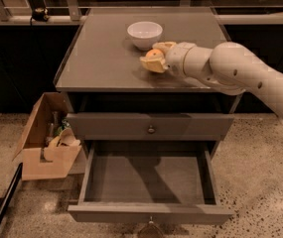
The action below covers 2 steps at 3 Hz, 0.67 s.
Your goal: Pick orange from middle drawer and place on counter
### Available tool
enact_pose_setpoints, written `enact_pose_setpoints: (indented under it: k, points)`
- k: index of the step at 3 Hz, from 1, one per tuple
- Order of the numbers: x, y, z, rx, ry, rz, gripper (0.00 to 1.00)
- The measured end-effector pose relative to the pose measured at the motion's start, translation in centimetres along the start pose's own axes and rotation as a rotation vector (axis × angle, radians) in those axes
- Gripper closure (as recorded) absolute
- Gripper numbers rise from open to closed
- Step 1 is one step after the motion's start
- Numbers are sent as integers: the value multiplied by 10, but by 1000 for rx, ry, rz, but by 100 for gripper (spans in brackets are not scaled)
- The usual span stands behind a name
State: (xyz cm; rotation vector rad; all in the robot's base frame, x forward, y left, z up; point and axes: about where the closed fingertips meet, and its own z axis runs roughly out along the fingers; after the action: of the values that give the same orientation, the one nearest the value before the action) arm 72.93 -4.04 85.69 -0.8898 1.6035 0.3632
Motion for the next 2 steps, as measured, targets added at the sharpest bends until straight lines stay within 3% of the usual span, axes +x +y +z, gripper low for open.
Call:
enact_pose_setpoints:
  k: [2]
  points:
    - [1,-4,0,12,1,1,50]
